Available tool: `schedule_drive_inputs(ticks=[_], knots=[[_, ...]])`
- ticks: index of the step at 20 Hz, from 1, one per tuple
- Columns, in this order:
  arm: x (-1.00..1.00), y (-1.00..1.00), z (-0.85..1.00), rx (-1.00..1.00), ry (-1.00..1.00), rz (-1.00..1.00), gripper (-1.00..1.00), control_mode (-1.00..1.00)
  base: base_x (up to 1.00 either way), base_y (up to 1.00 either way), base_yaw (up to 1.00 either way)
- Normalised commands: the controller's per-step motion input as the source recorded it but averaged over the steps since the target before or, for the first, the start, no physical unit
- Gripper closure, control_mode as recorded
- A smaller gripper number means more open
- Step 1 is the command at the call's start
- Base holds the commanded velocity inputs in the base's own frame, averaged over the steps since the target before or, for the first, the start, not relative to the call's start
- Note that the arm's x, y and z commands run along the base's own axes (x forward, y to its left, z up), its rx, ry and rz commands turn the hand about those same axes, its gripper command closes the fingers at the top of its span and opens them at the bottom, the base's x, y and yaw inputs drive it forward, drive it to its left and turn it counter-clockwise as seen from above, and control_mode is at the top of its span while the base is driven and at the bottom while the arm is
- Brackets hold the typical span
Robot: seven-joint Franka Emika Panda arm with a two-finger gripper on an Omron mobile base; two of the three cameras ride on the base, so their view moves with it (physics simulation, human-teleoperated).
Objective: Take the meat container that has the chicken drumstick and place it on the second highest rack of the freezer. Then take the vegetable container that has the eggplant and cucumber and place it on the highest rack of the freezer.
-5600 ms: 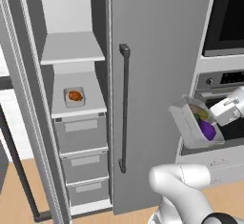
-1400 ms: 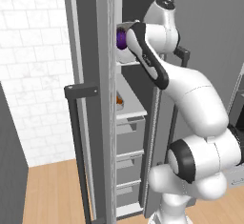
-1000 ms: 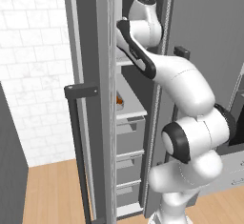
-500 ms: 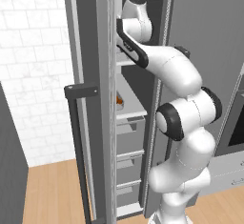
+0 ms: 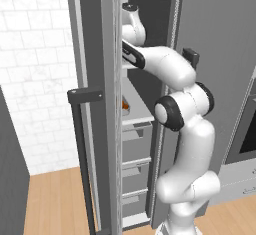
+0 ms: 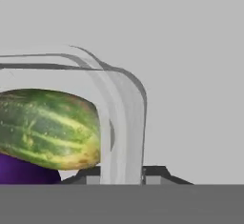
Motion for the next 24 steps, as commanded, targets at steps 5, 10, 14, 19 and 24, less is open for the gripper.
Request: schedule_drive_inputs(ticks=[5, 10, 14, 19, 24], knots=[[-0.13, 0.06, 0.17, -0.11, 0.00, 0.00, -1.00, -1.00, 0.00, 0.00, 0.00], [-0.98, -0.04, 0.08, 0.00, -0.15, 0.00, -1.00, -1.00, 0.00, 0.00, 0.00], [-1.00, -0.15, -0.59, 0.00, -0.35, 0.00, -1.00, -1.00, 0.00, 0.00, 0.00], [-1.00, -0.01, -1.00, 0.00, -0.37, 0.00, -1.00, -1.00, 0.00, 0.00, 0.00], [-1.00, -0.01, -0.90, 0.01, -0.38, 0.00, -1.00, -1.00, 0.00, 0.00, 0.00]])
